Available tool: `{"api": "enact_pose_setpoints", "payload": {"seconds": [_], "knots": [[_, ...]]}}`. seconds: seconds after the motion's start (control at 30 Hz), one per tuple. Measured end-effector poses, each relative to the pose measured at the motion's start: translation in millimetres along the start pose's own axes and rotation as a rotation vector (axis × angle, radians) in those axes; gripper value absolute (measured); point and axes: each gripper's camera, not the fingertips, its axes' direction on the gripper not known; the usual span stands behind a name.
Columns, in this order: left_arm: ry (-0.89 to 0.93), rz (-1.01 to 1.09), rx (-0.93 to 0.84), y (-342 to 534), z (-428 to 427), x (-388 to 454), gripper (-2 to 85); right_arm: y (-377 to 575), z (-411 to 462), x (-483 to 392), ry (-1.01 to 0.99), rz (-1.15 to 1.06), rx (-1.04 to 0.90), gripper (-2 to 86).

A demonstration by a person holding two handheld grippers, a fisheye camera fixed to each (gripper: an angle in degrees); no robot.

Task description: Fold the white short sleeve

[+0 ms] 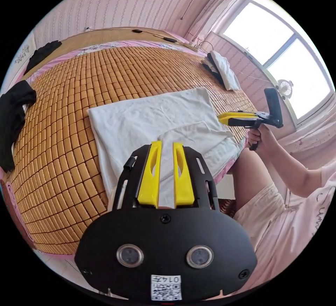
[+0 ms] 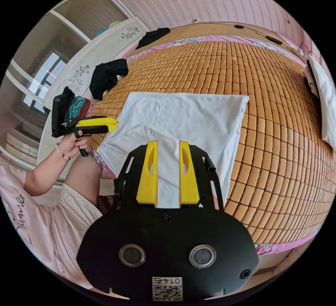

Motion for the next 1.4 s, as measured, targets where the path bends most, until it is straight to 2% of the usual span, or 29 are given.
{"api": "enact_pose_setpoints", "payload": {"seconds": [0.07,0.17,0.23,0.37,0.5,0.6,0.67,0.93,1.03,1.13,1.23,1.4], "knots": [[-0.029,0.001,-0.048,-17,28,10,7.1,-5,27,-5,0.018,0.023,-0.064,7.8],[-0.026,-0.017,-0.165,-23,62,13,4.8,-2,37,-11,0.021,0.047,-0.049,3.2],[-0.042,-0.003,-0.123,-20,58,17,0.6,1,34,-16,-0.017,0.036,-0.015,2.1],[0.01,0.063,-0.017,-3,28,37,-0.8,15,15,-36,-0.144,-0.064,0.039,1.2],[0.109,0.151,-0.036,32,4,66,-0.9,43,12,-63,-0.241,-0.211,-0.083,1.2],[0.157,0.183,-0.134,67,-2,86,-0.5,64,22,-80,-0.19,-0.217,-0.202,2.0],[0.066,0.229,-0.167,84,-6,103,0.5,68,30,-98,-0.134,-0.227,-0.232,3.5],[0.019,0.284,-0.169,67,30,151,4.4,35,83,-167,-0.028,-0.322,-0.256,6.0],[0.032,0.299,-0.226,55,60,166,4.9,32,117,-182,0.022,-0.349,-0.419,6.0],[-0.001,0.325,-0.326,58,85,177,5.0,36,130,-195,0.072,-0.379,-0.484,5.9],[0.021,0.335,-0.316,63,82,184,4.9,28,127,-201,0.056,-0.367,-0.49,5.9],[0.071,0.376,-0.24,54,55,203,4.6,-39,120,-225,0.108,-0.427,-0.378,3.0]]}}
